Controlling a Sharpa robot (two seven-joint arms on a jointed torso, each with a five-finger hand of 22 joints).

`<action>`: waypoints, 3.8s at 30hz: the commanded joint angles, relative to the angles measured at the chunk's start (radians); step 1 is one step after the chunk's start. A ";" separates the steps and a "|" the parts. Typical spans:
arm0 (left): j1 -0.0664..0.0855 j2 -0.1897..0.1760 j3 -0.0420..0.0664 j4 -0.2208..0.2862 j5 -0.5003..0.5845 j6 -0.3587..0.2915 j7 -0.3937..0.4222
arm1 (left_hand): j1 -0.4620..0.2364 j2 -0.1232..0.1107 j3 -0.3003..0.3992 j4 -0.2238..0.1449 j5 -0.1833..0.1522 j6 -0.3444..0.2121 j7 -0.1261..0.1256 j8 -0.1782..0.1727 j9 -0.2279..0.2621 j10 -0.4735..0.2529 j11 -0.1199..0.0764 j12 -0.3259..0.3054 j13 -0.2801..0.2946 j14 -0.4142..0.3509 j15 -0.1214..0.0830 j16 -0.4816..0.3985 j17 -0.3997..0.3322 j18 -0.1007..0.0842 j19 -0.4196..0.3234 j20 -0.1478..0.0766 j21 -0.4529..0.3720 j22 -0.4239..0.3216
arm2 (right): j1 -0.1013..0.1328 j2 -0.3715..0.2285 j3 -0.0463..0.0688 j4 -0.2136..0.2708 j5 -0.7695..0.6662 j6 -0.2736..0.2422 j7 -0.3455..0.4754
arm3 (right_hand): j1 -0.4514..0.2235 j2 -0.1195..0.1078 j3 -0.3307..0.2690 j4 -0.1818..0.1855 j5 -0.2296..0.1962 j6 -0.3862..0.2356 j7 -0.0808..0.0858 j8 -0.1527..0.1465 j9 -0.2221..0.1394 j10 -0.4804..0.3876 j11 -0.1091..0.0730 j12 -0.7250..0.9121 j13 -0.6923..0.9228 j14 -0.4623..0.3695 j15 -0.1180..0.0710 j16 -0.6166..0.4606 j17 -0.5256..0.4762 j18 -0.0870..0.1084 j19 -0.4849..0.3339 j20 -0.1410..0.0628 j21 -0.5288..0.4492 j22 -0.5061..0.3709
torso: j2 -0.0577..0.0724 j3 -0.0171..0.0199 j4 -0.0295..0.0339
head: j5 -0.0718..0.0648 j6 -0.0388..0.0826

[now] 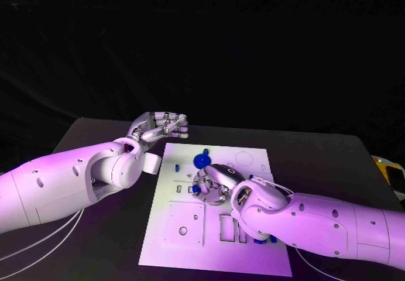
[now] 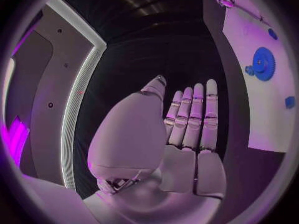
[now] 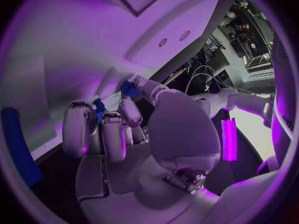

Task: Assemble the parts on the task board

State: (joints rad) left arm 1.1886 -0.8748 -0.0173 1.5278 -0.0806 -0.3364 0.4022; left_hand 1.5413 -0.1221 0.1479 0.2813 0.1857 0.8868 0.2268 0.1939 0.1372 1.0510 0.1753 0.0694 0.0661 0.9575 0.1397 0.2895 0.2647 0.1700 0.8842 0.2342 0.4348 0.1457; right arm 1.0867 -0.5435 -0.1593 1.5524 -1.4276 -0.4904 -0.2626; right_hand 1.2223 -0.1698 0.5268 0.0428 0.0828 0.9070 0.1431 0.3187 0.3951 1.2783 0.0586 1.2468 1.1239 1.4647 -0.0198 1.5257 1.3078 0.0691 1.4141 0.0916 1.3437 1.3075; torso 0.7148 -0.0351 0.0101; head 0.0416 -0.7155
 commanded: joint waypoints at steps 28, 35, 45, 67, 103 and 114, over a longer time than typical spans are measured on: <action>0.001 0.001 0.001 0.000 0.002 0.016 0.003 | 0.000 -0.001 0.001 0.004 -0.003 -0.005 0.006 -0.006 -0.001 -0.005 0.004 -0.002 0.001 -0.006 -0.002 -0.006 0.002 0.010 -0.009 0.003 0.005 0.001 | -0.004 -0.009 0.000 0.012 0.018 -0.086 0.054 | 0.020 0.019 0.022 -0.014 0.001 0.008 -0.007 0.009 -0.001 -0.086 -0.007 -0.112 -0.127 0.067 0.002 -0.012 0.083 0.000 -0.011 -0.001 -0.019 0.053 | 0.000 -0.0002 0.0001 | 0.000 0.003; 0.001 0.000 0.001 0.000 0.002 0.015 0.003 | 0.000 -0.001 0.002 0.003 -0.004 -0.005 0.006 -0.006 -0.001 -0.005 0.004 -0.002 0.001 -0.007 -0.002 -0.006 0.003 0.010 -0.009 0.003 0.005 0.001 | -0.004 -0.013 0.000 0.014 0.051 -0.090 0.068 | 0.016 0.014 0.036 -0.017 0.000 0.005 -0.008 0.011 -0.002 -0.151 -0.007 -0.249 -0.271 0.064 0.000 -0.017 0.072 0.000 -0.012 -0.003 -0.025 0.052 | 0.000 -0.0001 0.0006 | 0.000 0.002; 0.001 -0.001 0.000 0.001 0.001 0.015 0.002 | 0.000 -0.001 0.002 0.003 -0.004 -0.005 0.006 -0.006 -0.001 -0.005 0.004 -0.002 0.001 -0.007 -0.002 -0.006 0.003 0.010 -0.009 0.003 0.005 0.001 | -0.004 -0.018 0.000 0.014 0.104 -0.097 0.089 | 0.011 0.006 0.062 -0.023 -0.003 0.012 -0.011 0.017 -0.001 -0.187 -0.013 -0.455 -0.458 0.061 -0.004 -0.027 0.052 -0.001 -0.007 -0.007 -0.025 0.059 | 0.000 0.0006 -0.0002 | 0.002 0.001; -0.003 -0.011 -0.007 -0.003 -0.005 0.019 -0.013 | 0.000 -0.001 0.001 0.003 -0.005 -0.004 0.005 -0.004 -0.001 -0.003 0.004 -0.001 0.002 -0.004 -0.003 -0.004 0.005 0.011 -0.010 0.003 0.007 0.002 | -0.010 -0.055 0.000 0.035 0.337 -0.208 0.269 | 0.004 -0.003 0.035 -0.033 -0.034 0.016 -0.011 0.004 -0.010 -0.055 -0.013 -0.253 -0.241 0.065 -0.005 -0.023 0.063 -0.011 0.019 -0.009 0.013 0.094 | 0.000 0.0003 -0.0014 | 0.017 0.005; -0.017 -0.051 -0.017 0.035 -0.105 0.180 -0.385 | -0.373 0.159 -0.193 0.023 -0.006 0.017 -0.065 0.085 0.031 0.134 -0.090 0.493 0.308 0.425 -0.127 0.998 0.801 -0.005 0.213 -0.123 0.673 0.461 | -0.026 -0.104 0.011 0.115 0.440 -0.319 0.486 | 0.023 0.022 0.023 -0.096 -0.034 0.066 -0.021 -0.018 -0.021 0.028 -0.021 -0.089 -0.040 0.069 -0.012 -0.017 0.081 -0.015 0.028 -0.016 0.026 0.116 | -0.002 -0.0002 0.0005 | 0.037 0.021; -0.030 -0.045 -0.030 0.061 -0.021 0.255 -0.430 | -0.384 0.255 -0.311 0.014 -0.004 0.023 -0.078 0.156 0.036 0.194 -0.108 1.099 0.838 0.571 -0.139 1.224 1.168 -0.069 0.382 -0.130 0.953 0.901 | -0.019 -0.131 0.027 0.176 0.470 -0.354 0.534 | 0.020 0.035 0.014 -0.101 -0.034 0.074 -0.022 -0.022 -0.024 0.071 -0.021 0.006 0.064 0.072 -0.011 -0.011 0.097 -0.018 0.035 -0.015 0.036 0.126 | -0.001 -0.0005 0.0004 | 0.046 0.037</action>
State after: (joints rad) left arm 1.1604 -0.9243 -0.0467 1.5840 -0.1444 -0.1539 0.0083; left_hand 1.1564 0.1264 -0.1593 0.2951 0.1833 0.9088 0.1508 0.3460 0.1727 1.2325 0.0681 1.1482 0.8798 1.4670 0.0054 1.5086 1.3082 0.1077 1.2598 0.1047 1.3823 1.0351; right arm 1.0672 -0.6738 -0.1336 1.7220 -0.9743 -0.8164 0.2250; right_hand 1.2433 -0.1435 0.5461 -0.0566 0.0513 0.9739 0.1231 0.2990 0.3702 1.3412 0.0386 1.2497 1.1860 1.4647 -0.0270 1.5092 1.3080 0.0692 1.4414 0.0787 1.3733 1.3080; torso 0.7136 -0.0351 0.0105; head 0.0855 -0.6822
